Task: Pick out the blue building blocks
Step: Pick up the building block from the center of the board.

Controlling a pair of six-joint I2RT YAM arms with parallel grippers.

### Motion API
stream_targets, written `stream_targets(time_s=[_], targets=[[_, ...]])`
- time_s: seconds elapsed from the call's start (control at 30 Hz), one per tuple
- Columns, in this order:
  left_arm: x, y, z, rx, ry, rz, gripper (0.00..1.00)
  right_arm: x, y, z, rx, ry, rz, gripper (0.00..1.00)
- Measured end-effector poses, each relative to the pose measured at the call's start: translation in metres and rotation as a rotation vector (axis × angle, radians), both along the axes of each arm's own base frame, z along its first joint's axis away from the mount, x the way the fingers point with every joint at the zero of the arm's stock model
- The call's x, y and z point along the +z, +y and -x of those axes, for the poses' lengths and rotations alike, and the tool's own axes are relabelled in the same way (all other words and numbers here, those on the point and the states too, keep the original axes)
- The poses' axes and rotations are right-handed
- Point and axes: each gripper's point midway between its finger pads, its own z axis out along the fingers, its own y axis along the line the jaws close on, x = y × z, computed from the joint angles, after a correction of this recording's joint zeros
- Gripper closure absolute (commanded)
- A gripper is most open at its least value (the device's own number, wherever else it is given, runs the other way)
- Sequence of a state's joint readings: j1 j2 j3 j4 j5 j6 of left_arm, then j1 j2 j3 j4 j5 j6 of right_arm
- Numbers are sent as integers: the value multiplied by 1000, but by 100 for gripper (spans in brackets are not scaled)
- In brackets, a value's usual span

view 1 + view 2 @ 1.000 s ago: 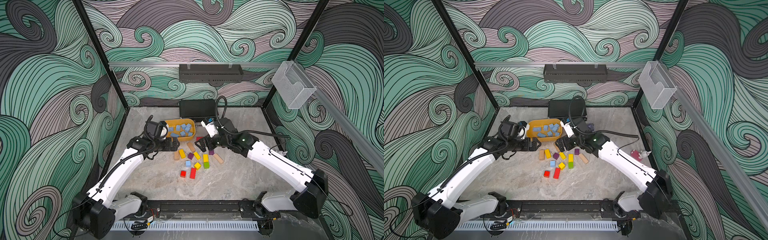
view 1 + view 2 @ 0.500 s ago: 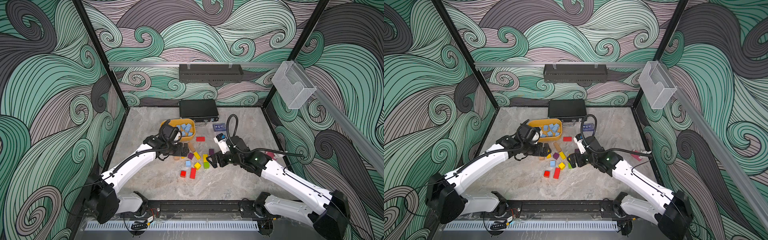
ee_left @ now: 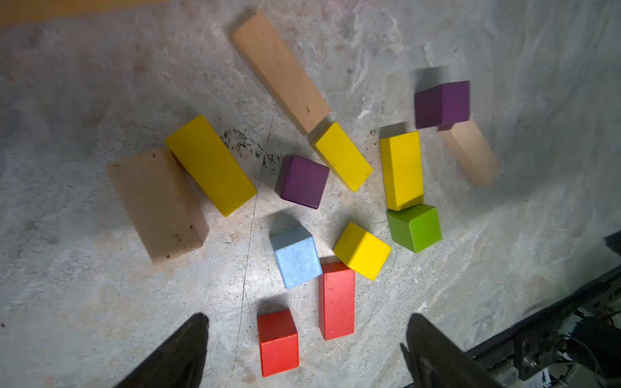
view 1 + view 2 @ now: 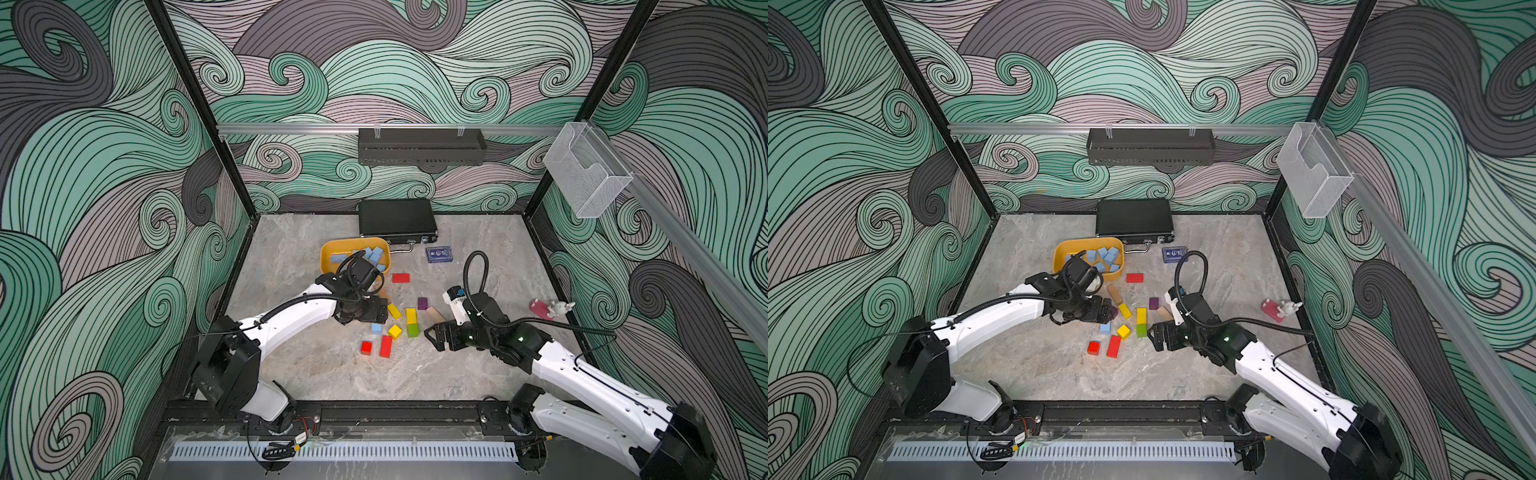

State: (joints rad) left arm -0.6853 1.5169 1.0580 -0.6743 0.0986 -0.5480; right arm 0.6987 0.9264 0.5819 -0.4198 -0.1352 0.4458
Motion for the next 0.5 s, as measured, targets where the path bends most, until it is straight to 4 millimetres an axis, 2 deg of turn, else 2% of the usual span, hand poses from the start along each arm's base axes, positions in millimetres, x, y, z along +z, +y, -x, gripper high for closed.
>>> stream_targets(time_s=[0.07,0.2,0.37,0.5], targets=[[-9,-2,-1,5,23,-17,14,-4,-4,-2,-20,10,-4,1],[-15,-7,-4,2,39,-36,17,-9,-10,-5,-48,29,-11,1],[-17,-16,-13,-3,42,-46,21,-9,-17,-11,-80,31,-24,1],[-26,-18,-11,-8,65,-70,23,-7,-19,-13,-88,31,-34,1]])
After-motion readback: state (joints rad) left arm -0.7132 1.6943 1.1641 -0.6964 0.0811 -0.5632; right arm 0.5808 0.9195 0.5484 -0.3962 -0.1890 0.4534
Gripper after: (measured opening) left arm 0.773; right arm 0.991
